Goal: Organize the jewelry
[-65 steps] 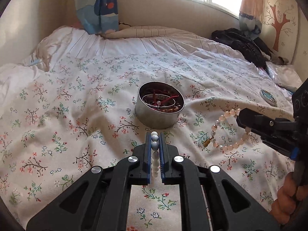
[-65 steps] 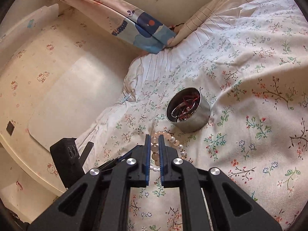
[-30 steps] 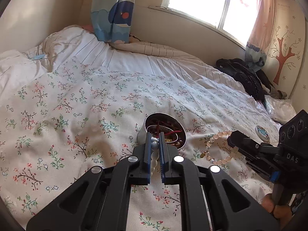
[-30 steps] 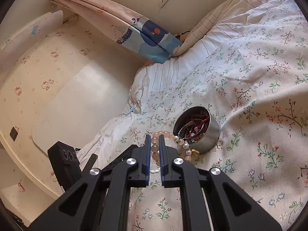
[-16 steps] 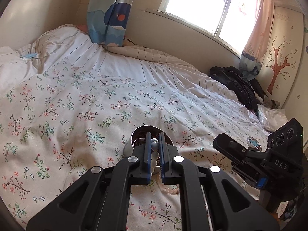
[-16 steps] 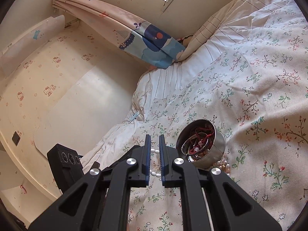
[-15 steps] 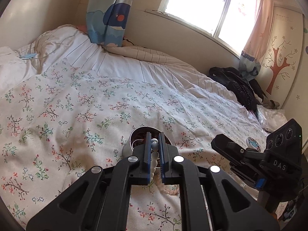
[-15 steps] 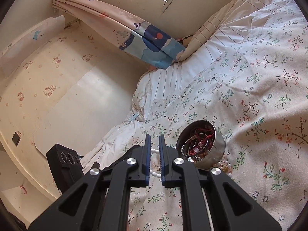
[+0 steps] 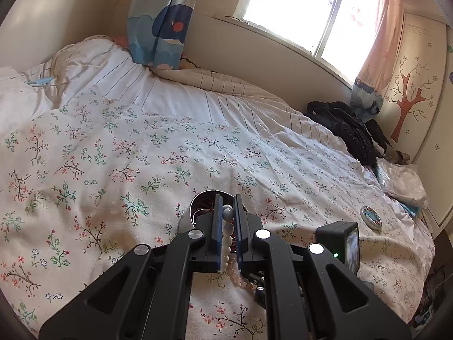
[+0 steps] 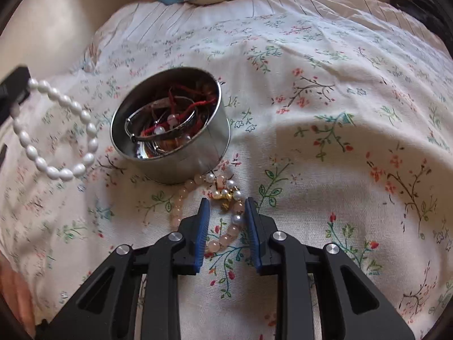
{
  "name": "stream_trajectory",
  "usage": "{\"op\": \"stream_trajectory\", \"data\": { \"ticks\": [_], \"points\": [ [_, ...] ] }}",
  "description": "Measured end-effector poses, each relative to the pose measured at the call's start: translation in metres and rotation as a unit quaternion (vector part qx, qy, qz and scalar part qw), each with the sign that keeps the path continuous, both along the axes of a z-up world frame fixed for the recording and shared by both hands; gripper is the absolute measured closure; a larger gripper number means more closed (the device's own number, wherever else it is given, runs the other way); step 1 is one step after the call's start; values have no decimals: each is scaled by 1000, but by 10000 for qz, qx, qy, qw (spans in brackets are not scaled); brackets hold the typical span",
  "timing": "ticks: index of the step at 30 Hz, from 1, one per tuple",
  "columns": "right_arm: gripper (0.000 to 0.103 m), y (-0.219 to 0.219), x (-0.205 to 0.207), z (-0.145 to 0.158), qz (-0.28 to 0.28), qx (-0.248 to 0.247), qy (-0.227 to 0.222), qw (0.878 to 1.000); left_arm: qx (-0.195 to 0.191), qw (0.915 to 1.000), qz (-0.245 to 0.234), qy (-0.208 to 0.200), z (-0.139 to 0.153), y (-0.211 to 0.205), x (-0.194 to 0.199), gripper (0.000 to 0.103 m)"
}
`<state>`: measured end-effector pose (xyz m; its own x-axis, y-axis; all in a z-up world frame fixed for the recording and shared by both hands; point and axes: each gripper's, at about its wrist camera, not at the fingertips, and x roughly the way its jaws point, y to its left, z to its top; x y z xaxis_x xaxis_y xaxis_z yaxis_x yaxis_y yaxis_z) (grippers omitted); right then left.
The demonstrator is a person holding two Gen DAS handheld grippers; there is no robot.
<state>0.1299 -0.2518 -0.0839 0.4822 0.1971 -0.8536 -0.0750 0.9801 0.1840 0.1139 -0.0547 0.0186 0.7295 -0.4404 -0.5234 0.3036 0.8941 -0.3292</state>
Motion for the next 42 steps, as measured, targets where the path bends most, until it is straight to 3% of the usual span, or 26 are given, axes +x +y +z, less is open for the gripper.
{"op": "stream_trajectory", "data": {
  "ticks": [1, 4, 7, 11, 14, 20, 30, 35, 39, 41, 42],
  "points": [
    [92, -1, -1, 0, -4, 108, 39, 9999, -5, 10000, 1, 6, 0, 0, 0, 96],
    [95, -32, -7, 6, -288, 1305, 36, 9910, -62, 10000, -8, 18, 0, 2, 1, 96],
    [95, -64, -19, 18, -547, 2585, -313, 9640, -99, 9999, -28, -10, 1, 2, 1, 96],
    [94, -83, -30, 40, -575, 3425, -1014, 9323, -152, 9999, -60, 21, 0, -1, 5, 96],
    [94, -85, -35, 55, -506, 3562, -1402, 9225, -125, 9999, -92, 22, 0, -6, 8, 96],
    [94, -83, -28, 69, -422, 3690, -1693, 9129, -73, 9998, -167, 14, -2, -17, 13, 96],
    [94, -81, -14, 70, -380, 3771, -1731, 9091, -170, 9994, -262, 172, -12, -31, 33, 96],
    [94, -76, -1, 65, -309, 3737, -1640, 9124, -97, 9985, -200, 509, -28, -36, 55, 95],
    [94, -60, 18, 56, -186, 3565, -1429, 9231, 319, 9963, 444, 661, -39, -26, 64, 85],
    [94, -50, 29, 50, -99, 3461, -1250, 9298, 417, 9947, 768, 545, -35, -17, 63, 71],
    [94, -43, 34, 45, -52, 3397, -1132, 9337, 404, 9941, 881, 479, -33, -12, 63, 58]
  ]
}}
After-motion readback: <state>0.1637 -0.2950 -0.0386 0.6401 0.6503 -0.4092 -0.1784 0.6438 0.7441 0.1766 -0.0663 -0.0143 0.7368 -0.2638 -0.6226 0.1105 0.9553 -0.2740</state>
